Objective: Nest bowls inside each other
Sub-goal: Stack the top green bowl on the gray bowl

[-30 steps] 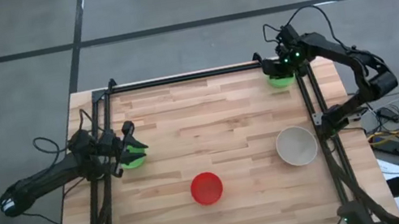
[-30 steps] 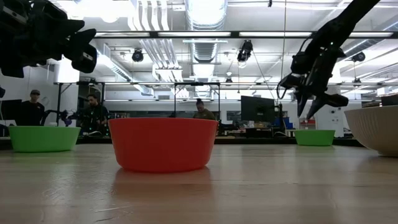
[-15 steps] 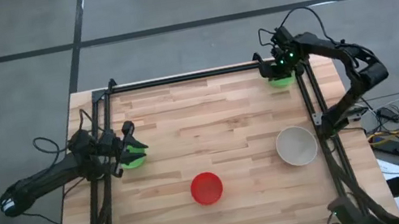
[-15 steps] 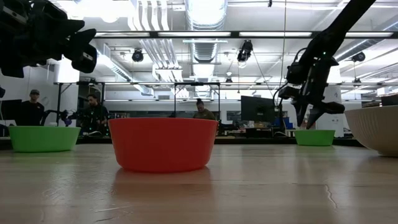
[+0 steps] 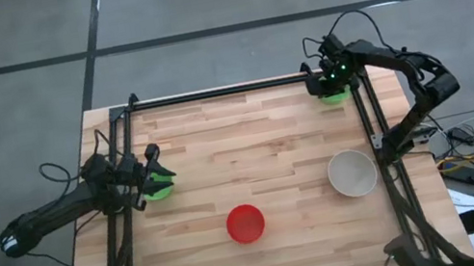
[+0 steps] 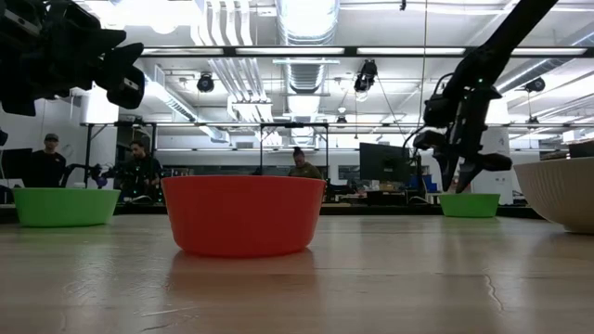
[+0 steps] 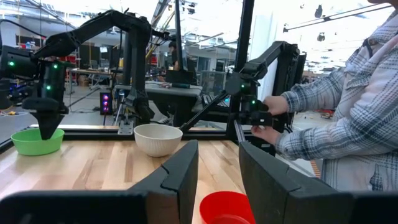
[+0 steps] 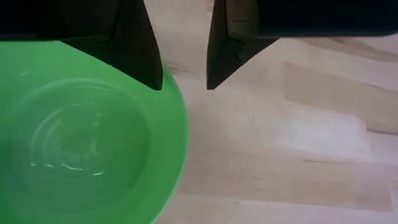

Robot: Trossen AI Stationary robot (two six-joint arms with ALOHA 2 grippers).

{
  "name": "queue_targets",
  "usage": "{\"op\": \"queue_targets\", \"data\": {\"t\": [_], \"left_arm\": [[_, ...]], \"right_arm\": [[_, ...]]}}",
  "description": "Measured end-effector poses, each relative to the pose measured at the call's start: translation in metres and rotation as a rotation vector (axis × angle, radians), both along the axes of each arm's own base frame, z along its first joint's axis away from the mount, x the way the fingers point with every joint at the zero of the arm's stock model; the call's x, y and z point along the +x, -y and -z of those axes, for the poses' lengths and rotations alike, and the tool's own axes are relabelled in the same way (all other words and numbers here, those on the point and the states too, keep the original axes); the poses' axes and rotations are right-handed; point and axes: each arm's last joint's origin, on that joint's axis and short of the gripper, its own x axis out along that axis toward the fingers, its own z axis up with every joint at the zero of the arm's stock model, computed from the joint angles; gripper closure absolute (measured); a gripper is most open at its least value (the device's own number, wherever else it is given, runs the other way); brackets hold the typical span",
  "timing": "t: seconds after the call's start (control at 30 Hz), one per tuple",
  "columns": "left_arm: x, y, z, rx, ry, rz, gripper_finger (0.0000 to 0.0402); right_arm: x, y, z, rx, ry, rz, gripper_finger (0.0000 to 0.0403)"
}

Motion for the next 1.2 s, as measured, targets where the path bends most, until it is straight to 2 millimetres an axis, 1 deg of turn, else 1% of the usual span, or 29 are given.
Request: {"op": "queue_targets", "data": {"t": [0.17, 0.4, 0.77, 1.2], "left_arm": [[0.000, 0.000, 0.000, 0.000, 0.000, 0.000, 0.0280], [0.000, 0.000, 0.000, 0.000, 0.000, 0.000, 0.0280], [0.000, 0.000, 0.000, 0.000, 0.000, 0.001, 0.0280], [0.000, 0.000, 0.000, 0.000, 0.000, 0.001, 0.0280]], "right_arm": [[-0.001, -0.002, 0.004, 0.005, -0.008, 0.000, 0.0285], [-0.001, -0.001, 0.004, -0.005, -0.015, 0.004, 0.0284], [0.005, -0.007, 0.007, -0.008, -0.049, -0.019, 0.0298], [0.010, -0.011, 0.011, -0.029, -0.089, -0.039, 0.0301]]}}
